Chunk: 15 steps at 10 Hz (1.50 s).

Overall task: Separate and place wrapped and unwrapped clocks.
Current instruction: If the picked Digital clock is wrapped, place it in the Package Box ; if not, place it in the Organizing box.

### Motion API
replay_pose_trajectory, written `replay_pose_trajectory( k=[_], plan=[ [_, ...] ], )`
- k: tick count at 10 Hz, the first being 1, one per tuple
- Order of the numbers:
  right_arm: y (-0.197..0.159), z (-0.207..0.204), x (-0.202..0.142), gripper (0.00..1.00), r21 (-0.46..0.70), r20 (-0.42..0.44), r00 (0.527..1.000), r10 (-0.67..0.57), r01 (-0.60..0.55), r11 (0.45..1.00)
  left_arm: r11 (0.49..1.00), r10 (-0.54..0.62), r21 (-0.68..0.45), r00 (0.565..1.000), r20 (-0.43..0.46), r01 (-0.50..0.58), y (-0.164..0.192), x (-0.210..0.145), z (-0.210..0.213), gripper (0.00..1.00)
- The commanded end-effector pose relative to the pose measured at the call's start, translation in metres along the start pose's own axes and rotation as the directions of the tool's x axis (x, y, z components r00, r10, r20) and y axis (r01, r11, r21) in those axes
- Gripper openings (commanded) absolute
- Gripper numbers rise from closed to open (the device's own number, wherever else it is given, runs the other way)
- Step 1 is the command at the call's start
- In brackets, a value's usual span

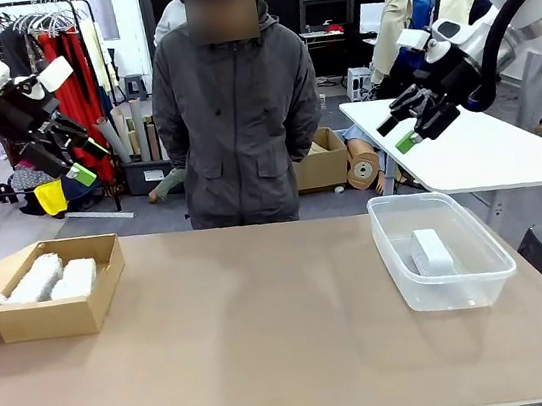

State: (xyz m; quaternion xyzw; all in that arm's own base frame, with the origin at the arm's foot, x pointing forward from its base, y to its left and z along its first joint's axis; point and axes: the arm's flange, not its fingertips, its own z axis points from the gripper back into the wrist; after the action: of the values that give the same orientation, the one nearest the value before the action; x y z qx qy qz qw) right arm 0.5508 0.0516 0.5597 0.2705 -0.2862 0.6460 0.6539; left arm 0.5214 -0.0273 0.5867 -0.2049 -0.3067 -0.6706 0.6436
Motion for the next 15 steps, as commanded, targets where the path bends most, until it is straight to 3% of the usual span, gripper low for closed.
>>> replay_pose_trajectory(
  k=[1, 5, 6, 15],
  plan=[
    [0.012, -0.015, -0.003, 1.0, -0.114, 0.02, 1.0, 0.001, 0.002, 0.994, 1.0, -0.016, -0.007, 1.0, -0.006, 0.016, -0.002, -0.002, 0.002, 1.0],
    [0.002, -0.001, -0.007, 1.0, -0.149, 0.054, 0.984, -0.172, 0.179, 0.973, 1.0, -0.016, -0.007, 1.0, -0.006, 0.016, -0.002, -0.002, 0.002, 1.0],
    [0.002, -0.005, -0.01, 1.0, -0.12, 0.018, 0.997, -0.079, 0.081, 0.99, 1.0, -0.016, -0.007, 1.0, -0.006, 0.016, -0.002, -0.002, 0.002, 1.0],
    [0.002, -0.005, -0.01, 1.0, -0.12, 0.018, 0.997, -0.079, 0.081, 0.99, 1.0, -0.016, -0.007, 1.0, -0.006, 0.016, -0.002, -0.002, 0.002, 1.0]
  ],
)
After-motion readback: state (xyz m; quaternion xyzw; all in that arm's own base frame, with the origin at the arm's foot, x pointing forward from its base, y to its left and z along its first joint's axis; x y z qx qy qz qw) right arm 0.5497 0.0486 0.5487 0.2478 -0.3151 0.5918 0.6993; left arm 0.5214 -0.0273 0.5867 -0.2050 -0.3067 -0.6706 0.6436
